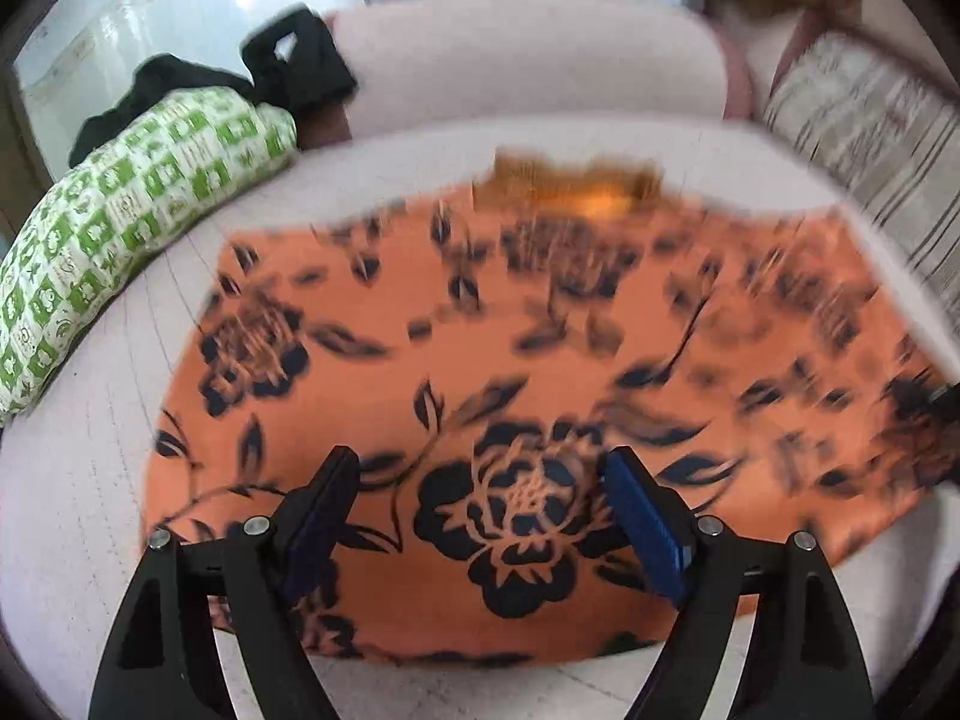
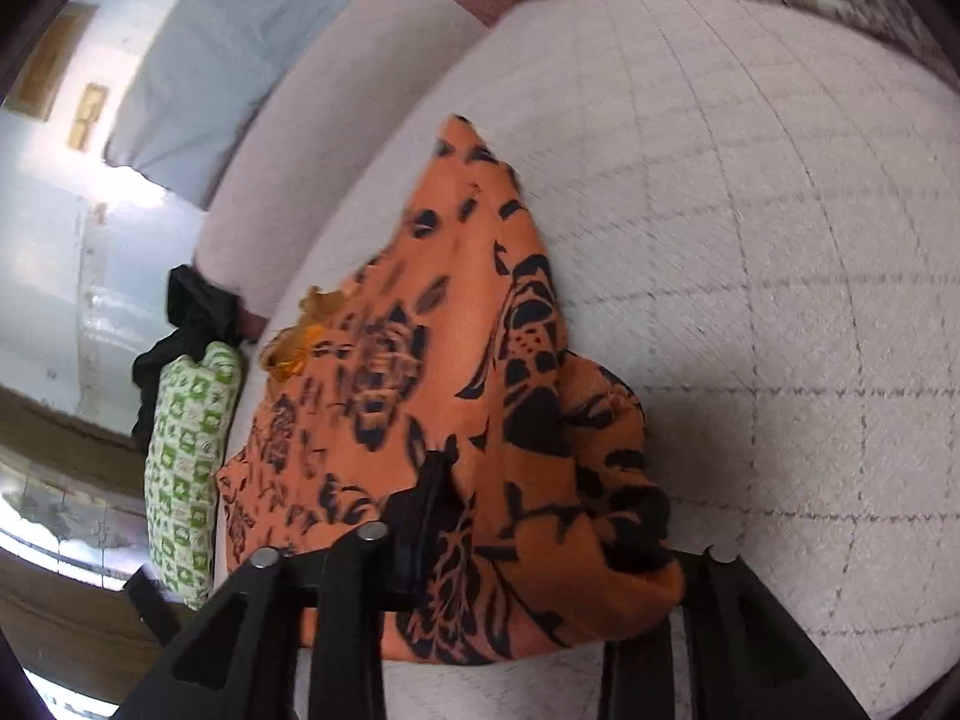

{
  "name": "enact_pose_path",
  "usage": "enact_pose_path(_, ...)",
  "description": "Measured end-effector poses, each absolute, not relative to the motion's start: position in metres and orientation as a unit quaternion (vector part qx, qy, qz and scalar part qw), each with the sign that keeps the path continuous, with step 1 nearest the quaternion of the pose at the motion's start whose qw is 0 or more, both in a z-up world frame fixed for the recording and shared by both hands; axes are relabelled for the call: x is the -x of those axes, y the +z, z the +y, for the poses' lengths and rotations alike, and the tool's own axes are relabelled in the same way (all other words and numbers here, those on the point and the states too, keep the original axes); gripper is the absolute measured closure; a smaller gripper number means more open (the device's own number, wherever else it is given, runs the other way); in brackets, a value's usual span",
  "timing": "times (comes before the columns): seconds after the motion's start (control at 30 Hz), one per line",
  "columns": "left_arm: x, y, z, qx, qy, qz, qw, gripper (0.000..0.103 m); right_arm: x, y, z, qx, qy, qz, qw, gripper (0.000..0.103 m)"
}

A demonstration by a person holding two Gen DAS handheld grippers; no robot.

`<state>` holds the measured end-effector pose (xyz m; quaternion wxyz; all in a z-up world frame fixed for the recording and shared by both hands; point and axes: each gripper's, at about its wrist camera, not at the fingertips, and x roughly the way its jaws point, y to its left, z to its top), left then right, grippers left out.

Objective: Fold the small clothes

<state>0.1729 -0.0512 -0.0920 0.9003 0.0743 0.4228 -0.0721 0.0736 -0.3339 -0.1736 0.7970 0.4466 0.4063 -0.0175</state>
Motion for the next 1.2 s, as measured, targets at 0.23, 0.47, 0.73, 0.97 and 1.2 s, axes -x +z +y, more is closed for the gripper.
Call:
enact_pose_path(0.23,-0.184,-0.127,-0.042,-0.125,-0.061,0.439,0.888,0.014,-0.08,-0.134,-0.313,-0.369,-0.016,0.398,0.84,0.086)
enact_pose_path(0.47,-0.155,-0.058,0.042,0.015,-0.037,0.384,0.923,0.016,-0.11,-0.015,-0.199,-0.202,0.049,0.335,0.919,0.088)
enact_pose_path(0.73,-0.108,-0.059,0.199,0.137,0.137,0.35,0.916,0.016,-0.174,-0.037,-0.014,-0.076,0.148,0.398,0.902,0.088)
enact_pose_path(0.97,-0.116,-0.08,0.221,0.192,0.125,0.376,0.898,0.016,-0.201,-0.102,0.042,-0.016,0.16,0.469,0.868,0.086)
enact_pose_path(1.2,-0.104,-0.074,0.215,0.189,0.113,0.371,0.902,0.016,-0.189,-0.06,0.063,0.021,0.172,0.418,0.892,0.08)
